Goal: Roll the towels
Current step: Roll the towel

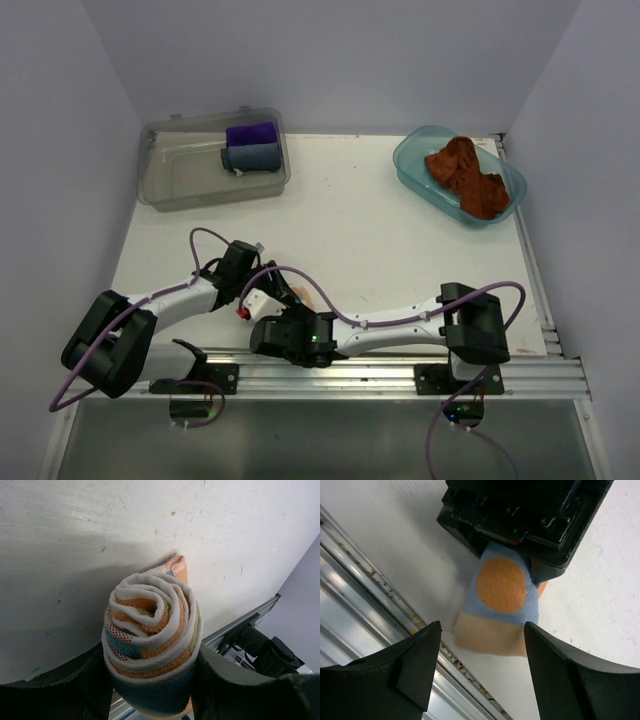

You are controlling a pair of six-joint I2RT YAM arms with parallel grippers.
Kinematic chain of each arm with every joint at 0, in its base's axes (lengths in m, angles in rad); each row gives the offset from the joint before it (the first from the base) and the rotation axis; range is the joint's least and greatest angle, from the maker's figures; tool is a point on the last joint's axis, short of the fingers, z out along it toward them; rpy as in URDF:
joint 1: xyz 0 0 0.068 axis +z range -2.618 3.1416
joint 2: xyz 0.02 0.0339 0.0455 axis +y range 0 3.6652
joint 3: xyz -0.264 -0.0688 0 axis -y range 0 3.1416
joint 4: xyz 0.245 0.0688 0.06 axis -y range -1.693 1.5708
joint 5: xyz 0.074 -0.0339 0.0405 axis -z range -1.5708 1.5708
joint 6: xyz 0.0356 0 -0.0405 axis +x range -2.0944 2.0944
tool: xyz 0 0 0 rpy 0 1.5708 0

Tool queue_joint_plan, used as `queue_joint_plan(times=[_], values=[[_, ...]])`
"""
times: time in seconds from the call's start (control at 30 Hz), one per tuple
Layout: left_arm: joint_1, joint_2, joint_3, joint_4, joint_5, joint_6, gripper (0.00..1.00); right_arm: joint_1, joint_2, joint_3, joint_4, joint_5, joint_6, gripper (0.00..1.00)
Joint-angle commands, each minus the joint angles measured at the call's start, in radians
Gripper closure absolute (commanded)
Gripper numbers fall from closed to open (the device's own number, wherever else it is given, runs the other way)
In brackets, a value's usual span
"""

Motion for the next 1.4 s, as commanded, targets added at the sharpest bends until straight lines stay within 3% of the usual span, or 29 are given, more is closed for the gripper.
queue_joint_plan(times=[0.0, 0.6, 0.8, 0.97, 1.17, 1.37], values=[[0.001, 0.003, 0.026, -0.013, -0.012, 0.014, 0.44, 0.000, 0.029, 0.055, -0.064, 0.128, -0.044, 0.28], [0.001, -0.021, 0.026, -0.028, -0.015, 0.009, 0.43, 0.000, 0.179, 0.025, -0.019, 0.092, 0.038, 0.28], [0.002, -0.041, 0.034, -0.047, -0.016, 0.012, 0.42, -0.024, 0.166, -0.004, 0.005, 0.067, 0.072, 0.52], [0.030, -0.066, 0.052, -0.062, 0.016, 0.040, 0.28, -0.076, 0.068, -0.085, 0.080, -0.043, 0.077, 0.59], [0.051, -0.086, 0.080, -0.093, 0.016, 0.063, 0.15, -0.183, -0.083, -0.246, 0.275, -0.272, 0.084, 0.76], [0.068, -0.098, 0.046, -0.059, 0.056, 0.049, 0.13, -0.272, -0.181, -0.372, 0.447, -0.497, 0.138, 0.80]])
